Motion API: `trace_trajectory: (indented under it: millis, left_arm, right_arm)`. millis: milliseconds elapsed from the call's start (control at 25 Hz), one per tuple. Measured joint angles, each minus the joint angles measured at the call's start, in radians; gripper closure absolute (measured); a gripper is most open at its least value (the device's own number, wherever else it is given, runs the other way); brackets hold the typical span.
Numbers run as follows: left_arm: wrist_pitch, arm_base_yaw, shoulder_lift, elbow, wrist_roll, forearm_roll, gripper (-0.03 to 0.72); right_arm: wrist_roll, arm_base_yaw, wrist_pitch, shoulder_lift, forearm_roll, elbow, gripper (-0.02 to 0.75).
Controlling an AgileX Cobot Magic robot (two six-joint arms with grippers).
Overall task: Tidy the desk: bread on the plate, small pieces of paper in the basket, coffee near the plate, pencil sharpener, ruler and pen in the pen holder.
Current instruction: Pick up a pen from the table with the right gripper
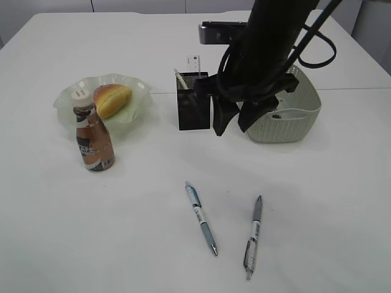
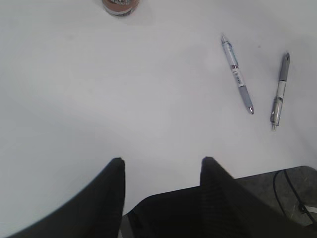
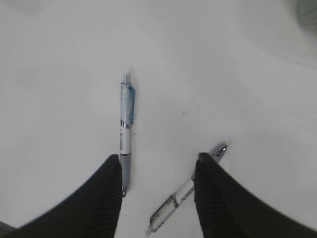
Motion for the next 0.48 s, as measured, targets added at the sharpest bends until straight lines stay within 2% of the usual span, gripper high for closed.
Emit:
trace_trajectory:
  millis: [120,480]
  left_arm:
    - [0.0,0.0,0.0,0.0,0.0,-0.004,0.328]
    - [0.0,0.0,0.0,0.0,0.0,-0.022,0.328]
  right_arm:
    - [0.007,0.005,0.007,0.031,0.042,0.0,0.336]
    - [0.008,0.069,0.007,0.153,0.059,0.0,0.314]
